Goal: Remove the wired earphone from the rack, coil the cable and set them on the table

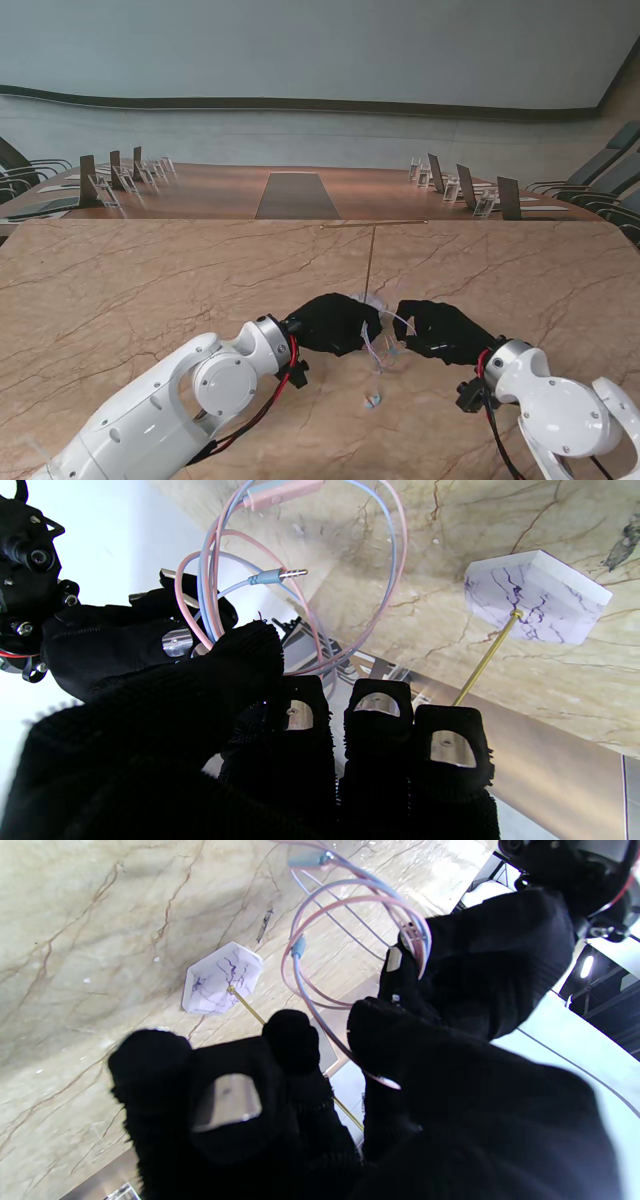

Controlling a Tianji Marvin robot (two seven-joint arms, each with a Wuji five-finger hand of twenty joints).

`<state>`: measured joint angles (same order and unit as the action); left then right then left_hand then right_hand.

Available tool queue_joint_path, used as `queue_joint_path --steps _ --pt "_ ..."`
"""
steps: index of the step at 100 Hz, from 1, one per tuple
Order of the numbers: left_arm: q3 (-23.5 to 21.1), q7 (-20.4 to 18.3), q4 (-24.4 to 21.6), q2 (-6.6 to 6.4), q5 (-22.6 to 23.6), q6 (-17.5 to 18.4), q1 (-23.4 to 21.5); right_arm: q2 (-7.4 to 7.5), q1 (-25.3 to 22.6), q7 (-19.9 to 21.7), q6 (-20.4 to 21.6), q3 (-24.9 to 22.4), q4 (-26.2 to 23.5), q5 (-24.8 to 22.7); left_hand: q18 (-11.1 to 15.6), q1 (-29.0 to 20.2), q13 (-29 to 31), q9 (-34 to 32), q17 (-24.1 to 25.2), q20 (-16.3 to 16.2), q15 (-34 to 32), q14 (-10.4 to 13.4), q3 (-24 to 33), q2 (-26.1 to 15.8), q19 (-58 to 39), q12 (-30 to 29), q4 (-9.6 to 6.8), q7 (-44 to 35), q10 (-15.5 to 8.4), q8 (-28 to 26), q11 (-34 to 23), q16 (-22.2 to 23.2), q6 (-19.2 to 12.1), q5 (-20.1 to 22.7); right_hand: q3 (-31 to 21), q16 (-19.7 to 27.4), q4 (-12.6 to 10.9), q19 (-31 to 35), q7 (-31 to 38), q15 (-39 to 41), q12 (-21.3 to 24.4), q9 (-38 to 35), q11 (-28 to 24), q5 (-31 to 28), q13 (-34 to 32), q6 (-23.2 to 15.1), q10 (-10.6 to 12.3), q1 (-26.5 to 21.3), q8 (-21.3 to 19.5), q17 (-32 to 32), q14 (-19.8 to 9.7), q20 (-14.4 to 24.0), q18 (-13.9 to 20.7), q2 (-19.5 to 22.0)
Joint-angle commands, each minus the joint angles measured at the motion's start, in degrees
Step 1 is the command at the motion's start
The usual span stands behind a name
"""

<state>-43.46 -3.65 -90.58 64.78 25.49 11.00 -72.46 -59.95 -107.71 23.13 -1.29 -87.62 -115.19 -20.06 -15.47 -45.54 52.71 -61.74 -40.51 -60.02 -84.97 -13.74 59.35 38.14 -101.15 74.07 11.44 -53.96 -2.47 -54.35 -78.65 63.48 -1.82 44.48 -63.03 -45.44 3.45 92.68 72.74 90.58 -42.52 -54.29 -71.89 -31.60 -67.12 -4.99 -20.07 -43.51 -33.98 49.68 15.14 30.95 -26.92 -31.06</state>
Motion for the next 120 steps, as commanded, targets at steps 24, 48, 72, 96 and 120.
queue_joint_path --steps 24,48,72,96,120 --pt "-0.49 -0.49 -0.28 -0.15 0.46 -0.27 -0.63 -0.19 -0.99 -0.98 2.05 -1.21 -1.13 1.23 0.72 -1.30 -1.18 0.03 0.23 -1.53 0.04 -0.88 1.53 -2.20 -2.37 1.99 0.11 -0.89 -3.53 -1.58 -0.98 0.75 -0.45 0.58 -4.96 0.61 -1.11 3.42 6.89 3.91 -1.64 -0.51 -2.67 -3.31 -5.42 -4.92 -4.71 -3.90 -5.74 3.07 -4.59 -1.88 3.43 0.21" --pt "-0.45 -0.93 -0.55 -0.31 0.58 -0.60 -0.93 -0.31 -0.33 -1.31 2.85 -0.99 -0.62 3.03 0.72 -1.37 -1.18 0.02 0.23 -1.55 0.04 -0.88 1.50 -2.29 -2.36 2.00 0.10 -0.89 -3.53 -1.57 -0.98 0.75 -0.47 0.55 -4.84 0.70 -1.23 3.42 6.85 3.87 -1.72 -0.54 -2.68 -2.98 -5.58 -4.75 -4.69 -3.75 -6.06 3.34 -4.64 -1.87 3.31 0.57" --pt "0.26 -1.60 -0.61 -0.42 0.45 -0.89 -0.68 -0.55 1.39 -2.00 2.51 0.70 0.43 5.43 0.74 -1.34 -1.19 0.04 0.30 -1.56 0.05 -0.87 1.47 -2.25 -2.32 2.00 0.10 -0.92 -3.52 -1.61 -0.97 0.75 -0.61 0.54 -4.76 0.75 -1.20 3.32 6.99 3.94 -1.77 -0.39 -2.68 -2.71 -5.70 -4.45 -4.97 -3.94 -6.11 3.66 -4.52 -1.80 2.79 0.69" --pt "0.72 -1.29 -0.46 -0.24 0.27 -1.32 -0.56 -0.67 2.01 -2.29 1.76 1.78 0.63 6.65 0.74 -1.36 -1.24 0.04 0.41 -1.59 0.09 -0.80 1.42 -2.33 -2.25 2.01 0.10 -0.89 -3.52 -1.62 -0.96 0.75 -0.61 0.50 -4.72 0.85 -1.15 3.18 7.13 3.89 -1.69 -0.49 -2.58 -2.54 -5.90 -4.32 -5.16 -3.97 -5.91 3.94 -4.22 -1.75 2.33 0.85" --pt "1.07 -0.49 -0.52 0.17 -0.44 -1.51 -0.27 -1.08 2.33 -3.86 0.81 3.31 1.46 7.77 0.73 -1.33 -1.28 0.26 0.40 -1.62 0.11 -0.78 1.25 -2.44 -2.23 2.02 0.12 -0.89 -3.52 -1.71 -0.85 0.75 -0.87 0.41 -4.68 0.91 -1.27 3.29 7.18 3.91 -1.68 -0.64 -2.54 -2.47 -6.02 -4.25 -5.19 -3.85 -5.68 4.02 -4.08 -1.64 2.20 0.98"
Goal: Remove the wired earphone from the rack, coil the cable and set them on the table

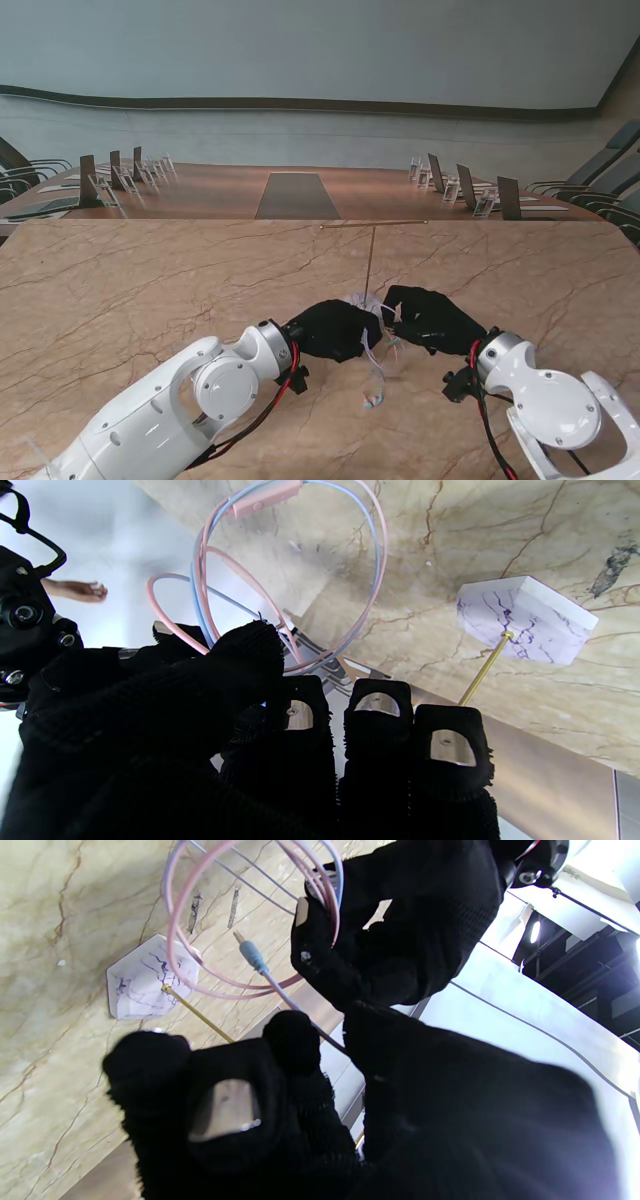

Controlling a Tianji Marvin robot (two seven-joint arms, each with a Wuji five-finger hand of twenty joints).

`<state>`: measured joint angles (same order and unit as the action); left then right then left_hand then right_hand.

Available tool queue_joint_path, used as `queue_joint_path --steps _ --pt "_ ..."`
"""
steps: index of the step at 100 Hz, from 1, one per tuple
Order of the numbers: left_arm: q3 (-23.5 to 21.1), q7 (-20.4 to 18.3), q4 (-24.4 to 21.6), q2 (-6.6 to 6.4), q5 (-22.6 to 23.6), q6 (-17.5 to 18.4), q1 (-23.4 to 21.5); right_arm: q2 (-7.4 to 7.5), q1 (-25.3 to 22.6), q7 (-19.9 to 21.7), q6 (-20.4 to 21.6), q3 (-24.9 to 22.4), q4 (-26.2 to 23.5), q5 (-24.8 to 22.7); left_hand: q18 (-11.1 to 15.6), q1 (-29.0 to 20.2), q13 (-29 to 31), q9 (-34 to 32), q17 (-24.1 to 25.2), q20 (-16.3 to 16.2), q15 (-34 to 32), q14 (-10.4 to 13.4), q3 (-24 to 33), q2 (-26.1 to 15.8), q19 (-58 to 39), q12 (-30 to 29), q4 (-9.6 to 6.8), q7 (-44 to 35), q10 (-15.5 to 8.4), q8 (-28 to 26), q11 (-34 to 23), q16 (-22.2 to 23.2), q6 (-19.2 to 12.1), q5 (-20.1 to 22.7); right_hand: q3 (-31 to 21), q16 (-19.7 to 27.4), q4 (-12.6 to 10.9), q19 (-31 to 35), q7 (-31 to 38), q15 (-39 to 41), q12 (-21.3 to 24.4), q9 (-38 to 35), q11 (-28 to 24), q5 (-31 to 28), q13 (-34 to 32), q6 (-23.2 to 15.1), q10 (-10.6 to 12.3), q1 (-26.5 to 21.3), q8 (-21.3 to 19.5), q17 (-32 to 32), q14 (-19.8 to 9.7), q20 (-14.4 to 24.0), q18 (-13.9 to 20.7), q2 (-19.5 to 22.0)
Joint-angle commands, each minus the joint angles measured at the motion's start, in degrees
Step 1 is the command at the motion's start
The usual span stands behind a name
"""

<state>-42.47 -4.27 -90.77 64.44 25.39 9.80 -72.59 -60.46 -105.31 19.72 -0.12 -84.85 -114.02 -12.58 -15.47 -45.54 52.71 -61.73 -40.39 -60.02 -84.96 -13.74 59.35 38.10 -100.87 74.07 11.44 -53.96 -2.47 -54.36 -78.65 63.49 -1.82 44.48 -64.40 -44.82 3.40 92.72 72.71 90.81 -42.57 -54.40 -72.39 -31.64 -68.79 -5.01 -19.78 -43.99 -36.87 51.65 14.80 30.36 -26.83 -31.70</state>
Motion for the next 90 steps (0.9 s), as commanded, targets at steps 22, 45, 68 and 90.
queue_joint_path --steps 22,45,68,90 --pt "-0.06 0.72 -0.66 0.79 -0.85 -0.54 -0.06 -1.19 0.05 -2.84 -0.82 1.86 1.48 1.93 0.75 -1.37 -1.29 0.27 0.33 -1.65 0.11 -0.75 1.17 -2.44 -2.47 2.07 0.11 -0.86 -3.56 -1.75 -0.78 0.74 -0.79 0.42 -3.39 0.28 -1.34 3.44 7.28 3.76 -1.60 -0.61 -2.00 -2.42 -4.45 -4.22 -5.69 -3.35 -2.70 2.18 -3.41 -0.96 1.81 1.62" --pt "-0.09 1.22 -0.64 0.97 -1.05 -0.40 0.07 -1.76 0.33 -4.98 -0.66 2.37 2.73 3.13 0.75 -1.37 -1.29 0.26 0.32 -1.67 0.11 -0.75 1.16 -2.45 -2.46 2.11 0.09 -0.85 -3.56 -1.81 -0.76 0.75 -0.85 0.43 -3.41 0.31 -1.45 3.54 7.31 3.74 -1.50 -0.70 -1.92 -2.41 -4.50 -4.23 -5.70 -3.27 -2.65 2.19 -3.26 -0.92 1.65 1.61" --pt "-0.28 1.61 -0.52 1.07 -1.03 -0.03 0.11 -2.38 0.64 -7.13 -0.95 2.74 4.39 4.56 0.75 -1.36 -1.29 0.26 0.32 -1.69 0.12 -0.75 1.15 -2.43 -2.45 2.14 0.09 -0.85 -3.56 -1.87 -0.75 0.75 -0.91 0.42 -3.53 0.36 -1.55 3.56 7.28 3.71 -1.39 -0.83 -1.89 -2.43 -4.61 -3.99 -5.90 -3.31 -2.52 2.23 -2.90 -0.93 1.29 1.49" --pt "-0.17 1.84 -0.17 1.18 -1.18 0.27 0.34 -2.64 1.52 -7.29 -1.55 3.22 5.79 6.82 0.77 -1.31 -1.33 0.25 0.36 -1.70 0.14 -0.75 1.07 -2.49 -2.43 2.16 0.11 -0.81 -3.56 -1.90 -0.74 0.75 -0.90 0.40 -3.64 0.40 -1.65 3.63 7.23 3.70 -1.27 -0.96 -1.83 -2.37 -4.74 -3.66 -6.11 -3.27 -2.32 2.37 -2.59 -0.91 0.96 1.51"
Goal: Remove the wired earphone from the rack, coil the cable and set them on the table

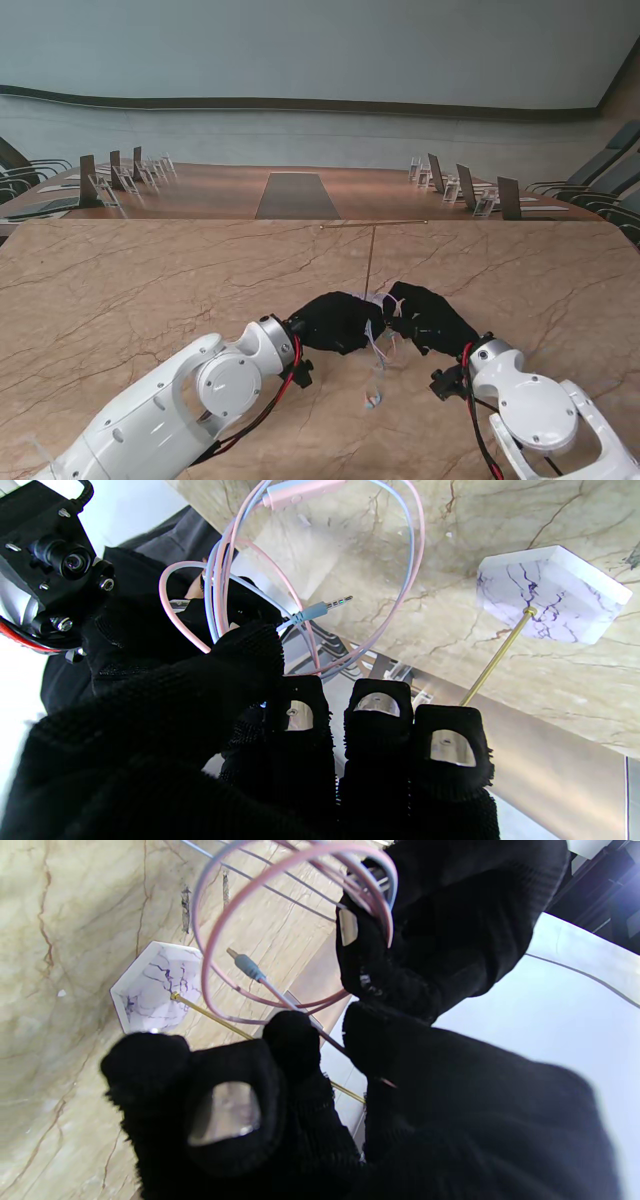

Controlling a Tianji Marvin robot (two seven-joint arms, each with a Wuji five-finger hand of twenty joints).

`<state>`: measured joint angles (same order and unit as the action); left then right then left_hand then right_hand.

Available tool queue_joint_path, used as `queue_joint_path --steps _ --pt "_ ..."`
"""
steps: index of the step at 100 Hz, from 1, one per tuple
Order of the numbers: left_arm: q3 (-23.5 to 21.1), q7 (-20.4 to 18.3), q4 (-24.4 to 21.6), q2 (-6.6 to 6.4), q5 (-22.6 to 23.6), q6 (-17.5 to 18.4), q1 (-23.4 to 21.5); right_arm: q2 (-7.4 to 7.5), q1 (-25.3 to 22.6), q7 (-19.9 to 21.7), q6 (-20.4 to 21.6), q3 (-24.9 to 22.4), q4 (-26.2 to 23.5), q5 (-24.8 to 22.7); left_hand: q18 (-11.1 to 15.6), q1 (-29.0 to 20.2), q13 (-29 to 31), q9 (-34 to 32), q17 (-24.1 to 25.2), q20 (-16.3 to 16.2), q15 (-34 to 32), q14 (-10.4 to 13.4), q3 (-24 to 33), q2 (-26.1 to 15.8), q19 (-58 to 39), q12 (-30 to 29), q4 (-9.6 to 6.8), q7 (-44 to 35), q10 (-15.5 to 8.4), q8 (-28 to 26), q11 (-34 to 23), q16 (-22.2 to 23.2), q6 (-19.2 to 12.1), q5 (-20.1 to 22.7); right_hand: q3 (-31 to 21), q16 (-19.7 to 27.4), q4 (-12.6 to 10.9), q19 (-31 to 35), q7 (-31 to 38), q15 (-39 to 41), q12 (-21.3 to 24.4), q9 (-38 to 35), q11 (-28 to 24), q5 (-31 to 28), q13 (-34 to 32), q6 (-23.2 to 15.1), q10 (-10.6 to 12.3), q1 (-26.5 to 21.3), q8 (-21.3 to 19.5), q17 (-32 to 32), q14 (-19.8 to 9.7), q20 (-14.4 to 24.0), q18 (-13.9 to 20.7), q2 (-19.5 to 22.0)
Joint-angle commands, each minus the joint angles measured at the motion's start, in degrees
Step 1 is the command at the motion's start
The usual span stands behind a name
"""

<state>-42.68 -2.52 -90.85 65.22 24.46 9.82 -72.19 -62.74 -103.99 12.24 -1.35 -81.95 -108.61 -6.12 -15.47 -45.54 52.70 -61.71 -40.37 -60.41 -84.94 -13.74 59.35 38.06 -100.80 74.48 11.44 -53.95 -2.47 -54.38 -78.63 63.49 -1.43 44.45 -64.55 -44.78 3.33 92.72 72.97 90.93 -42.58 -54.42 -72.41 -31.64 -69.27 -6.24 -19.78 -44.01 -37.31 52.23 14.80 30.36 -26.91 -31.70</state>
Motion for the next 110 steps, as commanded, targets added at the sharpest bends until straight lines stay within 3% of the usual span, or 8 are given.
queue_joint_path --steps 1,50,110 --pt "0.05 0.10 -0.08 0.40 -0.26 0.26 -0.05 -0.36 0.25 0.20 -0.36 0.35 0.45 0.47 0.76 -1.32 -1.34 0.24 0.34 -1.32 0.12 -0.75 1.08 -2.46 -2.50 1.74 0.10 -0.81 -3.56 -1.88 -0.76 0.75 -1.31 0.43 -3.49 0.37 -1.59 3.63 6.99 3.57 -1.26 -0.95 -1.80 -2.39 -4.26 -2.41 -6.14 -3.24 -1.87 1.79 -2.56 -0.91 1.01 1.53" --pt "-0.03 0.36 0.61 0.42 0.34 0.10 0.25 -0.44 1.79 3.48 -1.88 0.96 2.67 9.10 0.87 -1.33 -1.40 0.32 0.49 -1.35 0.20 -0.67 1.02 -2.54 -2.38 1.79 0.05 -0.73 -3.72 -2.06 -0.66 0.75 -1.58 0.35 -3.66 0.45 -1.75 3.63 7.24 3.53 -1.18 -0.99 -1.73 -2.08 -4.50 -1.89 -6.57 -3.31 -1.39 2.09 -2.23 -0.95 0.39 1.50" --pt "0.42 1.17 1.56 0.86 -0.02 -0.15 1.06 -0.70 2.81 4.59 -4.84 2.37 4.65 13.07 1.06 -1.51 -2.01 0.72 1.10 -1.47 0.60 -0.48 0.25 -3.13 -1.96 1.98 0.11 -0.77 -3.96 -2.78 -0.46 0.74 -2.15 -0.05 -3.79 0.47 -1.73 3.80 7.40 3.61 -1.23 -1.30 -1.81 -1.87 -4.97 -1.37 -6.64 -3.27 -1.07 2.66 -1.99 -0.89 -0.05 1.56"
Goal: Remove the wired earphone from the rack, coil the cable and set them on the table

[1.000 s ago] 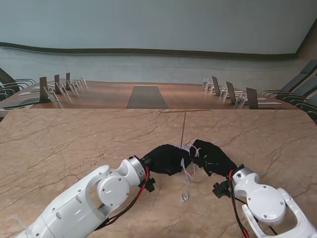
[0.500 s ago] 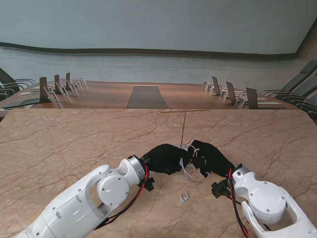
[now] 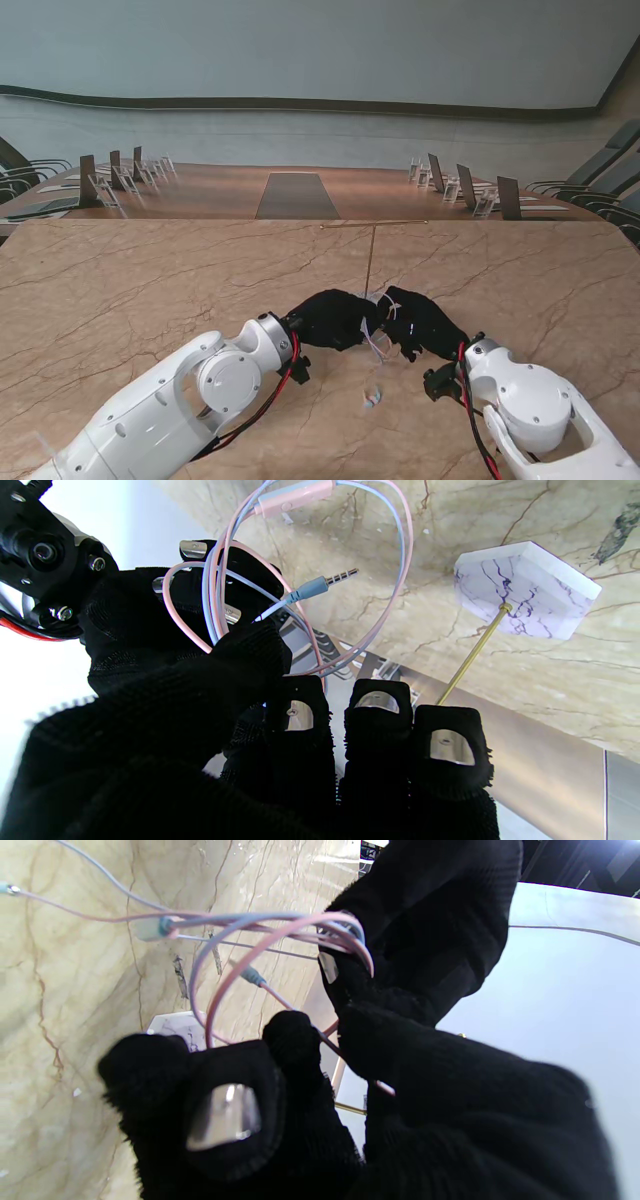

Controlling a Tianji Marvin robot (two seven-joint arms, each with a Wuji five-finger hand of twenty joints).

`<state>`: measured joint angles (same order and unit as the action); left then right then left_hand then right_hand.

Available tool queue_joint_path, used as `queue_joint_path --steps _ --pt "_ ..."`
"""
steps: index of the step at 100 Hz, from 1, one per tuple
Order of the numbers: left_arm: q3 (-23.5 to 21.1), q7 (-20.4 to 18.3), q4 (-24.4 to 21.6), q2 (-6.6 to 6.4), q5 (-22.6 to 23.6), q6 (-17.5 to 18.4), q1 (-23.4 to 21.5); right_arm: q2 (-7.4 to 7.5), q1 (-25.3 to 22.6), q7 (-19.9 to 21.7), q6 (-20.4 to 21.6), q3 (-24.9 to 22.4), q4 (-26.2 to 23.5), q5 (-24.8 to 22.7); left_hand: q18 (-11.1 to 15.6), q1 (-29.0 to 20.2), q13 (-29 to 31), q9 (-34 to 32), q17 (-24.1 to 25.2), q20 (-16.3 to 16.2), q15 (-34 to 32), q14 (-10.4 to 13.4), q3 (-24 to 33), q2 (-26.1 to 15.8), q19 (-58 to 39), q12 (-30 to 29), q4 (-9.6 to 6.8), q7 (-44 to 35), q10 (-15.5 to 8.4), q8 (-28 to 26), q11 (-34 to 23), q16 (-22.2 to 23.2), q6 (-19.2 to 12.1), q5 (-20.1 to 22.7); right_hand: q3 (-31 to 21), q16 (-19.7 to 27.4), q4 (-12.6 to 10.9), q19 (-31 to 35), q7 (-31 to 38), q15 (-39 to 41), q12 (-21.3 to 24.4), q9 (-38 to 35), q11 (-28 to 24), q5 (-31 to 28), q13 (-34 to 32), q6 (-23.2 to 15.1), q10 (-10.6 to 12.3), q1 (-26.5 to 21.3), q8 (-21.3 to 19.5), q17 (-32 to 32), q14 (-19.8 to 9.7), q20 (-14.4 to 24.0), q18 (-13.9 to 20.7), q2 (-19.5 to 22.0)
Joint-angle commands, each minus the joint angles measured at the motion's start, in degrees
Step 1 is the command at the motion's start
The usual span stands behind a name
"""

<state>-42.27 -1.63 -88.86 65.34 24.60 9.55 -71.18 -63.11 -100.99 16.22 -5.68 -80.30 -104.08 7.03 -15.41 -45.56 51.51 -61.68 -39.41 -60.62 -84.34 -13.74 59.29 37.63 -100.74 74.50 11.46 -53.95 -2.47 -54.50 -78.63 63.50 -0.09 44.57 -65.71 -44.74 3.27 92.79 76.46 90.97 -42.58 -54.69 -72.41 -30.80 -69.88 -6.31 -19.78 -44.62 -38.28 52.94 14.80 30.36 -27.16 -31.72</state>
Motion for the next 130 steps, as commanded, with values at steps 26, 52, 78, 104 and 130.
queue_joint_path --steps 26,52,78,104,130 --pt "-0.06 0.95 0.17 1.00 -0.19 0.83 0.68 -0.11 0.04 2.04 -1.71 1.28 0.06 0.76 1.03 -1.54 -0.84 0.69 0.22 -1.35 0.06 -0.50 0.09 -2.85 -1.93 2.05 0.07 -0.61 -3.96 -2.77 -0.43 0.80 -3.59 -0.30 -2.60 0.46 -1.63 3.70 3.95 3.56 -1.21 -1.09 -1.76 -2.51 -4.39 -1.20 -6.73 -2.68 0.10 1.98 -1.86 -0.89 -0.01 1.57" --pt "-0.02 1.50 0.58 1.24 -0.37 2.21 1.57 0.00 0.19 2.77 -3.16 1.39 0.06 1.04 1.12 -1.74 -1.21 1.05 0.79 -1.49 0.31 -0.42 -0.51 -3.23 -1.55 2.15 0.09 -0.41 -3.97 -2.96 -0.21 0.85 -3.86 -0.46 -2.65 0.50 -1.67 3.71 4.00 3.53 -1.15 -1.12 -1.67 -2.48 -4.49 -1.11 -6.85 -2.68 0.25 2.05 -1.77 -0.89 -0.14 1.54" --pt "-0.15 1.37 0.29 1.25 -0.60 3.48 2.27 -0.02 -0.06 2.81 -2.97 0.95 -0.17 1.39 1.17 -1.83 -1.39 1.13 1.09 -1.68 0.50 -0.39 -0.87 -3.43 -1.27 2.26 0.04 -0.31 -4.01 -3.15 -0.10 0.91 -4.02 -0.49 -2.65 0.53 -1.68 3.71 4.05 3.50 -1.12 -1.22 -1.65 -2.48 -4.57 -1.07 -6.84 -2.65 0.34 2.11 -1.65 -0.89 -0.24 1.54" --pt "-0.85 1.30 -0.66 1.07 -0.55 4.05 1.70 -0.47 -0.26 1.18 -1.53 -0.27 0.11 2.03 1.16 -1.82 -1.40 1.24 1.27 -1.80 0.56 -0.38 -0.95 -3.50 -1.10 2.32 0.01 -0.24 -4.05 -3.27 -0.02 0.96 -3.97 -0.53 -2.69 0.54 -1.73 3.79 4.08 3.50 -1.08 -1.26 -1.61 -2.48 -4.62 -1.04 -6.90 -2.65 0.39 2.12 -1.49 -0.86 -0.46 1.48" --pt "-1.20 1.44 -1.21 0.99 -0.46 3.95 0.91 -0.66 -0.60 1.17 -0.78 -1.22 0.25 3.89 1.15 -1.82 -1.46 1.25 1.30 -1.92 0.66 -0.36 -1.00 -3.54 -0.99 2.36 -0.02 -0.13 -4.08 -3.34 0.03 0.98 -4.08 -0.63 -2.75 0.54 -1.87 3.84 4.12 3.51 -1.05 -1.42 -1.65 -2.59 -4.70 -0.98 -6.80 -2.60 0.44 2.28 -1.58 -0.87 -0.40 1.46"
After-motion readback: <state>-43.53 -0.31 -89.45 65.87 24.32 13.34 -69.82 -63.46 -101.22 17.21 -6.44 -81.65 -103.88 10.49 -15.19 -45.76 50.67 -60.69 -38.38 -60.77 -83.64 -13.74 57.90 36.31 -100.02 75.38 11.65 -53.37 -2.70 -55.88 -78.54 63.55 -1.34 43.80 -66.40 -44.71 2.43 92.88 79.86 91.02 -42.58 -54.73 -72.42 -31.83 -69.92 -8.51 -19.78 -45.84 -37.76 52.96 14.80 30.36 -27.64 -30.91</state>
